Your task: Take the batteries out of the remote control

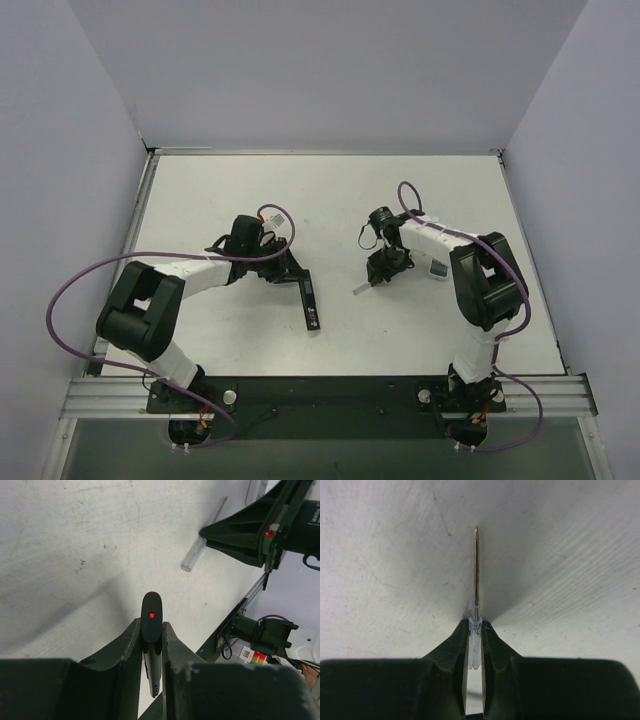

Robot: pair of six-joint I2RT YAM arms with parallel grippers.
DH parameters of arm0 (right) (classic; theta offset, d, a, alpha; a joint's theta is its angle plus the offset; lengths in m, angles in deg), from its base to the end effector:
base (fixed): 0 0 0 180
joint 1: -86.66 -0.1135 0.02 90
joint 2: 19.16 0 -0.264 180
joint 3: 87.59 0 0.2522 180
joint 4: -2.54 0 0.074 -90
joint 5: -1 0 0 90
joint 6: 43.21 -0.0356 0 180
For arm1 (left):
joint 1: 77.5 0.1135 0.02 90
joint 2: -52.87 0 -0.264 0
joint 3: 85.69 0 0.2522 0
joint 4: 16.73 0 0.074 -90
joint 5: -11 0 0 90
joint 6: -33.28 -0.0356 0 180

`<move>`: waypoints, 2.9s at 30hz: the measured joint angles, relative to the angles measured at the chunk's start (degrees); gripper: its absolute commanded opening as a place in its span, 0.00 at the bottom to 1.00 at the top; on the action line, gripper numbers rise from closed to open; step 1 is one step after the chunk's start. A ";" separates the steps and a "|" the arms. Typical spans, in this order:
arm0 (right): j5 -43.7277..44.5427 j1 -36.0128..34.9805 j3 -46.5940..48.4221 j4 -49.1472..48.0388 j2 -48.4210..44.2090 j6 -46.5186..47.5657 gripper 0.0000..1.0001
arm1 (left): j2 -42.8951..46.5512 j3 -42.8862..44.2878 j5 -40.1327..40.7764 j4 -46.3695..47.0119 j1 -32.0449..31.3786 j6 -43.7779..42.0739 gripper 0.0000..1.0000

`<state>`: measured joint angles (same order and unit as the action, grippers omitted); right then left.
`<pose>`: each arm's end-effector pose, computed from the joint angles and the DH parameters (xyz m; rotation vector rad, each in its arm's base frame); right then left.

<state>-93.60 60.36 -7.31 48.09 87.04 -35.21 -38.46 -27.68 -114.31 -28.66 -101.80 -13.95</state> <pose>0.3172 0.1600 0.1530 1.3755 2.6451 0.4643 0.2735 -0.1461 0.1657 -0.0790 2.5556 -1.2491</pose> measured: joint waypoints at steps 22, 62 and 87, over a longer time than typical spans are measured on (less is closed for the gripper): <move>-5.92 -0.33 -12.46 -13.84 -17.31 32.17 0.00 | -5.75 6.67 4.79 -9.55 0.00 -3.58 0.77; -37.51 -5.90 -20.50 -36.83 -30.25 54.73 0.26 | 2.43 1.92 -7.52 17.07 -5.97 14.80 0.00; -12.57 -26.36 -48.85 -72.78 -60.37 106.25 0.40 | 13.31 -7.52 -1.73 28.52 -3.23 50.49 0.00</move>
<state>-106.17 34.00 -56.16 -24.69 26.67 71.04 -25.15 -35.20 -116.04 -0.14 -105.03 36.54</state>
